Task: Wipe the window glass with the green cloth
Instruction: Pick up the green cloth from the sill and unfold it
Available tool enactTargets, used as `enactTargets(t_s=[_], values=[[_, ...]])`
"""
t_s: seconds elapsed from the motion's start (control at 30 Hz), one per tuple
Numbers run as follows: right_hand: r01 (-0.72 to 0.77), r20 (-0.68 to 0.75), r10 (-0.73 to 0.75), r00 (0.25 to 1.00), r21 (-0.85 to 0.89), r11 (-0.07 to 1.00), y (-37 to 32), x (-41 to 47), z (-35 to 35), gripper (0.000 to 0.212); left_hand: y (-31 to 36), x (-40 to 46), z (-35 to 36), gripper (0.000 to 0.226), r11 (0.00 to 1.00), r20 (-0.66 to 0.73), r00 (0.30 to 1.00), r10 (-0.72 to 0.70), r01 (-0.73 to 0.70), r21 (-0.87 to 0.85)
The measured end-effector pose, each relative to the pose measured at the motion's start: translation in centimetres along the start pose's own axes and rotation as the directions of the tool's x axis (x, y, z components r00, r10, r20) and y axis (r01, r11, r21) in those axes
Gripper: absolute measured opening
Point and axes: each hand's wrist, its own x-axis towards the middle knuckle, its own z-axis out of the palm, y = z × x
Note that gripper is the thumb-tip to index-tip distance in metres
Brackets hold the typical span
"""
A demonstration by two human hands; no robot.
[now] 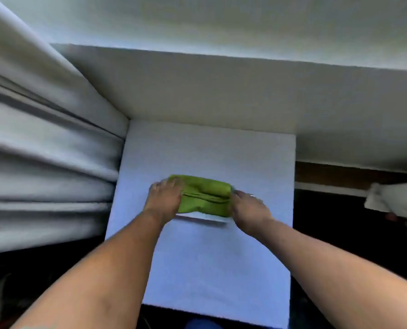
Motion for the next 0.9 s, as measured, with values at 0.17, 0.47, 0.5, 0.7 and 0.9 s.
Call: enactTargets(t_s=[0.17,0.47,0.5,0.7,0.9], values=[[-0.011,-0.085,-0.006,0.996,-0.189,0.982,-1.7,7.7,2.7,0.043,-1.9,5.0,2.6,0.048,0.996,-0.082,0.994,0.069,-0.064,0.057],[0.000,0.070,0.015,0.997,-0.199,0.980,-2.2,6.6,0.2,0.023,-2.9,3.1,-0.9,0.015,0.938,0.041,0.988,0.149,-0.128,-0.324],[-0.009,0.129,0.019,0.992,-0.080,0.997,-2.0,5.6,-0.9,0.017,-3.0,2.3,-1.8,0.017,0.906,0.094,0.984,0.153,-0.101,-0.412],[-0.144,0.125,0.110,0.986,0.299,0.943,-1.1,-0.4,-6.5,0.022,-2.2,-1.5,-7.9,0.025,0.835,0.128,0.987,0.097,-0.011,-0.551],[-0.112,0.042,0.104,0.994,0.348,0.931,-0.8,-5.9,-11.4,0.020,-1.0,-3.6,-14.0,0.017,0.844,0.078,0.986,0.145,-0.082,-0.530]])
